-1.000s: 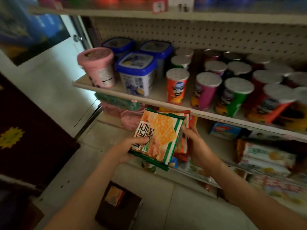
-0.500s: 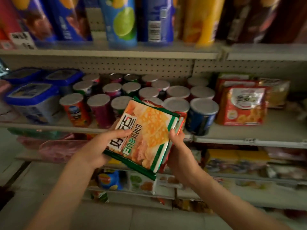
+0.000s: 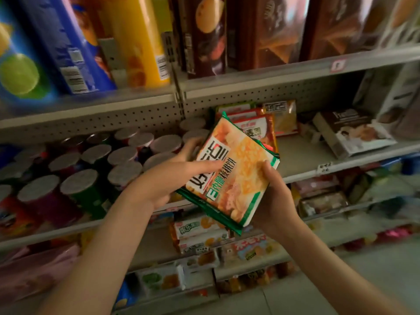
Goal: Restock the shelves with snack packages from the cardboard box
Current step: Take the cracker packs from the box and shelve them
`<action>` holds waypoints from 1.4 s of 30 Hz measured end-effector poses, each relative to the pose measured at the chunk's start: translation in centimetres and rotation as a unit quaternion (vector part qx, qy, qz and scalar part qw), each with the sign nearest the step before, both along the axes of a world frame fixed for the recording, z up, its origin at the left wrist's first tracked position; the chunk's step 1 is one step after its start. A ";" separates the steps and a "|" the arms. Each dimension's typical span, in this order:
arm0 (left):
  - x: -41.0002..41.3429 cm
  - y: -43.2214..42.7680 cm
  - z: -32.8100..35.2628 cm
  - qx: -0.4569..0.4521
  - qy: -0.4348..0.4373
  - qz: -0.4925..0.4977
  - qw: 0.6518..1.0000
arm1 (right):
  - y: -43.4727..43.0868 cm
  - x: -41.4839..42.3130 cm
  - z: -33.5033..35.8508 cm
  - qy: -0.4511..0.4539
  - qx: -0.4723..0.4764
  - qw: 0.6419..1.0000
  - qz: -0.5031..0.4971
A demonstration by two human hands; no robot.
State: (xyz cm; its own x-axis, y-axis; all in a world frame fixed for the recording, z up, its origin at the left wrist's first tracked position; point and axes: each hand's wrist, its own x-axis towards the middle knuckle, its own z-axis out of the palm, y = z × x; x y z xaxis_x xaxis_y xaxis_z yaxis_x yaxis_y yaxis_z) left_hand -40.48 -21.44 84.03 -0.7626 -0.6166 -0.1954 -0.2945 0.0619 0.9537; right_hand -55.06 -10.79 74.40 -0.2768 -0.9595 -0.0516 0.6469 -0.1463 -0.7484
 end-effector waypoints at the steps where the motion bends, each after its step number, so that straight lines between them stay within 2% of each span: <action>1: -1.3 0.2 0.0 -0.013 -0.006 -0.014 1.000 | 0.5 -0.9 0.0 0.001 0.004 1.000 -0.013; 6: -8.7 1.5 0.0 -0.041 -0.015 -0.066 0.997 | 3.1 -7.0 0.1 0.033 0.028 0.996 -0.077; 12: -17.4 2.0 0.2 -0.112 -0.022 -0.081 0.990 | 4.4 -18.2 -0.2 0.129 0.035 0.987 -0.088; 16: -21.7 1.3 0.0 -0.172 -0.072 -0.104 0.977 | 4.2 -24.7 -0.5 0.201 0.070 0.971 -0.105; 18: -23.3 1.0 -0.4 -0.194 -0.094 -0.093 0.972 | 3.8 -27.2 -0.6 0.296 0.076 0.950 -0.064; 21: -23.9 0.4 -1.5 -0.208 -0.146 -0.095 0.963 | 2.1 -29.1 -1.1 0.466 0.107 0.878 -0.016; 23: -23.9 0.5 -2.3 -0.192 -0.169 -0.070 0.964 | 0.6 -29.8 -1.1 0.525 0.088 0.845 0.051; 28: -22.4 -0.3 -2.3 -0.153 -0.171 -0.008 0.973 | -2.6 -28.3 -0.7 0.488 0.037 0.859 0.150; 35: -20.7 -2.1 -1.3 -0.172 -0.242 -0.025 0.955 | -4.7 -25.9 -1.9 0.467 0.034 0.875 0.124; 42: -20.9 -3.0 -2.0 -0.202 -0.283 -0.047 0.936 | -5.2 -26.0 -3.1 0.478 0.056 0.867 0.129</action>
